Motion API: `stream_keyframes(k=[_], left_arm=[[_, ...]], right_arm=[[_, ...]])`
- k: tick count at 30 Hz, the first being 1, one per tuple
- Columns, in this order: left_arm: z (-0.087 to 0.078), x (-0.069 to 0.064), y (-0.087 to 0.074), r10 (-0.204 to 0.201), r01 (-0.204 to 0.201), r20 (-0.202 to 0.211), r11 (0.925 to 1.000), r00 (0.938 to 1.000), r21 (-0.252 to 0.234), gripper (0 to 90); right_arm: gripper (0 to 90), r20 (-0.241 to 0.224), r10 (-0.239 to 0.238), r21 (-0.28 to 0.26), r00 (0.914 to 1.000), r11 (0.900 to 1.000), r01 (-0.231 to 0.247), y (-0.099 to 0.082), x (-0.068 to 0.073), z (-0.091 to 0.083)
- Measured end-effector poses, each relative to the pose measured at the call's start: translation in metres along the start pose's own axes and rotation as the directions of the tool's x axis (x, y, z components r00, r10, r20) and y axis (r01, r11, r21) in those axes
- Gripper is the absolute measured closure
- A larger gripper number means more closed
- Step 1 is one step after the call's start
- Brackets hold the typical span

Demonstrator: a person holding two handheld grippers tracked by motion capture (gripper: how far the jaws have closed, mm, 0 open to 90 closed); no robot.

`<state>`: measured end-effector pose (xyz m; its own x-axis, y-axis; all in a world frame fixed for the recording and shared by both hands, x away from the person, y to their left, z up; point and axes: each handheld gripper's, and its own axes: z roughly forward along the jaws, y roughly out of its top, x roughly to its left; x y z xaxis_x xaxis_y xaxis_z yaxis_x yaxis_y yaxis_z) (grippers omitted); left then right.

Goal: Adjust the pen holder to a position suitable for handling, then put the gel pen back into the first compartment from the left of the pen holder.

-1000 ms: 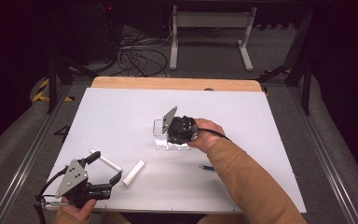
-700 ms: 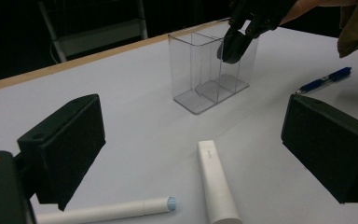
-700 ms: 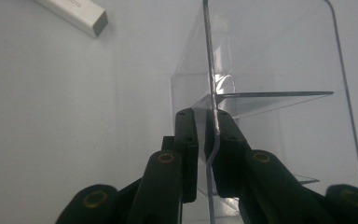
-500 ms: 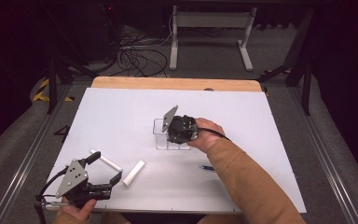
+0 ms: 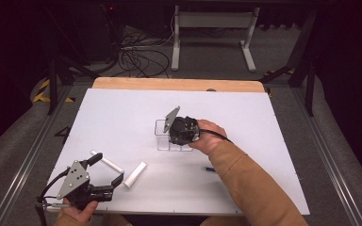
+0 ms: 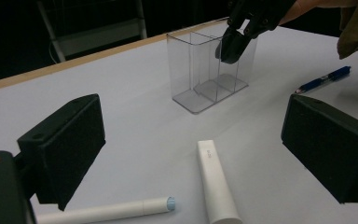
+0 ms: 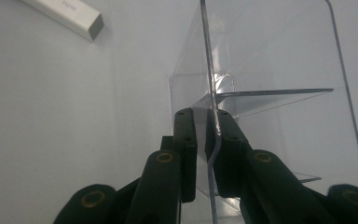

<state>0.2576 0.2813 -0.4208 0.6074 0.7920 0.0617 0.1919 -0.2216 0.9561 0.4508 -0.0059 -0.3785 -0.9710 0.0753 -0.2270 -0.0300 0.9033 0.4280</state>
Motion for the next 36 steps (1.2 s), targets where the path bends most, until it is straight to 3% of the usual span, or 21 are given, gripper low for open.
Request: stream_keyframes(k=[2,7,9,15,21,25,33,36], left_arm=[[0.0,0.0,0.0,0.001,-0.001,0.0,1.0,1.0,-0.003,6.8],[0.001,0.0,0.0,0.001,-0.001,0.001,1.0,1.0,0.0,6.8],[0.001,0.001,0.001,0.001,-0.001,0.003,1.0,1.0,-0.001,6.8],[0.001,0.0,0.001,0.002,-0.002,0.001,1.0,1.0,-0.003,6.9],[0.002,-0.001,0.001,0.004,-0.004,0.001,1.0,1.0,-0.002,6.8],[0.003,0.0,0.002,0.005,-0.005,0.002,1.0,1.0,-0.001,6.8],[0.005,-0.001,0.002,0.004,-0.004,0.008,1.0,1.0,-0.002,6.8],[0.005,-0.001,0.002,0.002,-0.002,0.01,1.0,0.9999,-0.002,6.8]], right_arm=[[79.1,0.004,-0.005,-0.003,1.0,1.0,0.005,-0.001,0.001,0.0],[57.2,0.022,0.018,-0.025,0.9996,0.9995,-0.018,-0.004,0.003,-0.005],[49.8,0.042,0.01,-0.059,0.9991,0.9983,-0.007,-0.005,0.002,-0.01],[31.8,0.079,0.075,-0.169,0.994,0.9838,-0.061,-0.01,0.005,-0.035],[24.5,0.095,0.111,-0.24,0.9892,0.9669,-0.086,-0.019,0.009,-0.057],[21.2,0.092,0.155,-0.293,0.9836,0.9482,-0.122,-0.028,0.01,-0.069],[18.1,0.086,0.202,-0.346,0.9755,0.9244,-0.161,-0.04,0.01,-0.084],[17.2,0.085,0.207,-0.349,0.9747,0.9225,-0.165,-0.043,0.009,-0.085]])
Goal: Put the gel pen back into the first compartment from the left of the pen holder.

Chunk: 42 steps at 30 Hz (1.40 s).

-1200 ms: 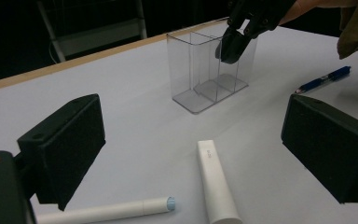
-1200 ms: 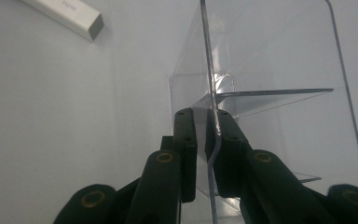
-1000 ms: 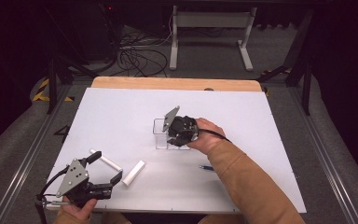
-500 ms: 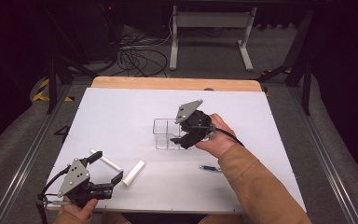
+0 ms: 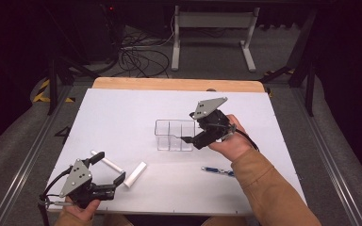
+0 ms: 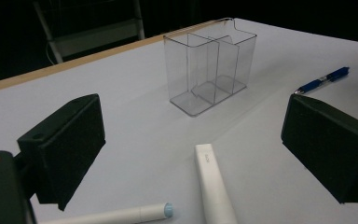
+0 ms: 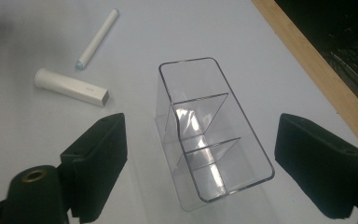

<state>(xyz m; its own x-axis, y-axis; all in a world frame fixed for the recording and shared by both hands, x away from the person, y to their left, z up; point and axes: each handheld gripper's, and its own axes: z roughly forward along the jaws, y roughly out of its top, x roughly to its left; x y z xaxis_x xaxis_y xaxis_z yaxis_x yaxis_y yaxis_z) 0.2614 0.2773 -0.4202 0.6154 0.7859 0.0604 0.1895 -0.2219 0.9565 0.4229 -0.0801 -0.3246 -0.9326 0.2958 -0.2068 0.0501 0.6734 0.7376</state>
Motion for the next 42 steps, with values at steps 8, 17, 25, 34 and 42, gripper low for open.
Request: stream_keyframes(k=[8,17,25,34,42], left_arm=[[0.0,-0.001,0.0,0.003,-0.003,-0.003,1.0,1.0,-0.001,6.8],[-0.001,-0.001,0.0,0.007,-0.007,-0.007,1.0,0.9999,-0.002,6.9],[-0.001,-0.001,0.0,0.006,-0.006,-0.012,1.0,0.9999,-0.001,6.9],[-0.001,-0.001,0.0,0.005,-0.005,-0.014,1.0,0.9999,-0.003,6.9],[-0.001,-0.001,0.0,0.009,-0.009,-0.015,1.0,0.9998,-0.001,6.9]], right_arm=[[5.4,0.013,0.021,-0.024,0.9997,0.9995,-0.021,-0.002,0.001,-0.008],[0.0,0.006,0.02,-0.028,0.9998,0.9994,-0.02,-0.012,0.009,-0.023],[3.3,0.038,0.009,0.028,0.9992,0.9996,-0.01,-0.036,0.019,-0.034],[6.1,0.043,0.054,0.095,0.9976,0.9937,-0.058,-0.065,0.021,-0.033],[9.6,0.044,0.074,0.154,0.9962,0.9847,-0.08,-0.084,0.022,-0.026]])
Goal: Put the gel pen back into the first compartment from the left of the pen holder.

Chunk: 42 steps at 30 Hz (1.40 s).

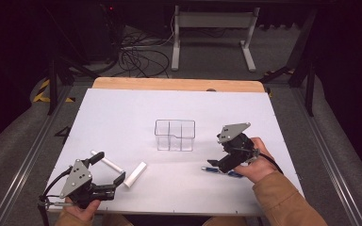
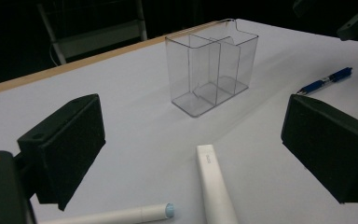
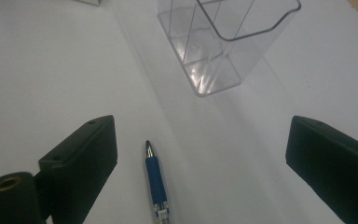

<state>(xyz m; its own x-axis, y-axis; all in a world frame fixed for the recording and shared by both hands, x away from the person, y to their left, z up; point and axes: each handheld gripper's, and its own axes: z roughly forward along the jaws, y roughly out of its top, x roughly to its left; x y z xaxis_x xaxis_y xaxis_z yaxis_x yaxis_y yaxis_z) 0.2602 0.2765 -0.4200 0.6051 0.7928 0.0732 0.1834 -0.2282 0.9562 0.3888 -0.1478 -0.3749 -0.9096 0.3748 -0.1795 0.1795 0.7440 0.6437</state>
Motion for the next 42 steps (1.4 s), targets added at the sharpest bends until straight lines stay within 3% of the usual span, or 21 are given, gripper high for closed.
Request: stream_keyframes(k=[12,15,18,26,32,42], left_arm=[[0.0,-0.001,0.0,-0.002,0.002,0.002,1.0,1.0,0.003,6.9],[0.0,-0.001,0.0,0.001,-0.001,0.0,1.0,1.0,0.002,6.8],[0.0,-0.001,0.0,-0.002,0.002,0.001,1.0,1.0,0.003,6.9],[0.001,-0.001,0.0,0.0,0.0,0.003,1.0,1.0,0.003,6.9],[0.001,-0.001,0.0,-0.001,0.001,0.004,1.0,1.0,0.004,6.9],[0.001,-0.001,0.0,-0.002,0.002,0.003,1.0,1.0,0.003,6.9]], right_arm=[[13.2,-0.039,0.015,0.078,0.9991,0.9969,-0.012,-0.016,-0.001,0.007],[20.9,-0.075,0.018,0.104,0.997,0.9945,-0.01,-0.02,-0.001,0.01],[26.4,-0.084,0.005,0.121,0.9965,0.9926,0.005,-0.022,0.0,0.012],[33.7,-0.108,0.014,0.191,0.9941,0.9816,0.007,-0.026,0.002,0.019],[37.5,-0.127,-0.007,0.237,0.9919,0.9707,0.037,-0.029,0.005,0.024],[43.2,-0.142,-0.029,0.262,0.9894,0.9628,0.066,-0.031,0.005,0.029]])
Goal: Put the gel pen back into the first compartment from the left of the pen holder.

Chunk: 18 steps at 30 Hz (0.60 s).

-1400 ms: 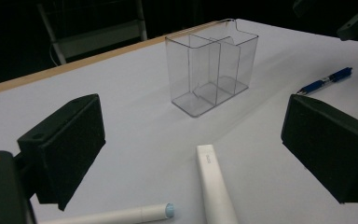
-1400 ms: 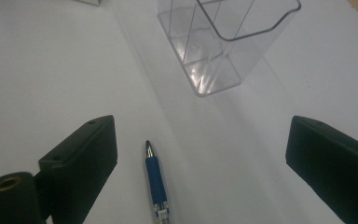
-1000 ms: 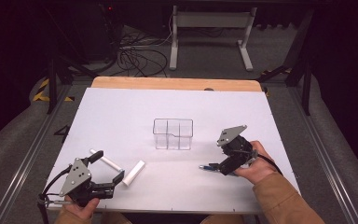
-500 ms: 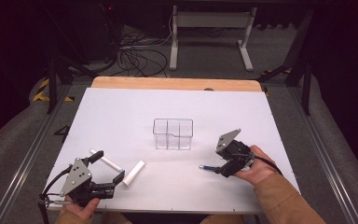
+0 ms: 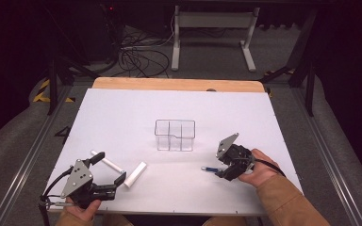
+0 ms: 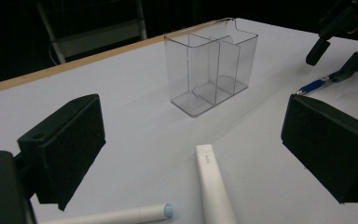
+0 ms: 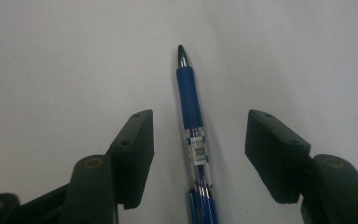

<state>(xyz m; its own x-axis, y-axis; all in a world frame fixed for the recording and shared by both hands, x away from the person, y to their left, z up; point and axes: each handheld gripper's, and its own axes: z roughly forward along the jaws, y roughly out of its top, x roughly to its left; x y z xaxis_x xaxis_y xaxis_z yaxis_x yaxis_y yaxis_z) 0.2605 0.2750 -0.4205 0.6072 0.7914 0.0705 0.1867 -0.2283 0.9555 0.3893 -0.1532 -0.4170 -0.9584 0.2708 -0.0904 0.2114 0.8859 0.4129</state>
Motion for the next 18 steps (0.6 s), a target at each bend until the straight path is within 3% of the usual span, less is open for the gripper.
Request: stream_keyframes(k=[6,9,14,18], left_arm=[[0.0001,-0.0001,-0.0001,0.001,-0.001,0.0,1.0,1.0,0.001,6.9],[0.0001,-0.0001,-0.0001,0.002,-0.002,0.0,1.0,1.0,0.001,6.9],[0.0,0.0,-0.0001,0.002,-0.002,0.001,1.0,1.0,0.001,6.9],[0.0001,0.0,-0.0002,0.002,-0.002,0.001,1.0,1.0,0.002,6.9]], right_arm=[[51.5,0.018,-0.044,0.007,0.9988,0.999,0.044,0.0025,0.0022,0.0021],[56.2,0.04,-0.091,0.055,0.995,0.9945,0.089,0.0047,0.0041,0.0048],[62.3,0.024,-0.119,0.089,0.9926,0.9892,0.117,0.0085,0.0039,0.008],[66.1,0.012,-0.115,0.102,0.9933,0.9884,0.113,0.0097,0.0032,0.0098]])
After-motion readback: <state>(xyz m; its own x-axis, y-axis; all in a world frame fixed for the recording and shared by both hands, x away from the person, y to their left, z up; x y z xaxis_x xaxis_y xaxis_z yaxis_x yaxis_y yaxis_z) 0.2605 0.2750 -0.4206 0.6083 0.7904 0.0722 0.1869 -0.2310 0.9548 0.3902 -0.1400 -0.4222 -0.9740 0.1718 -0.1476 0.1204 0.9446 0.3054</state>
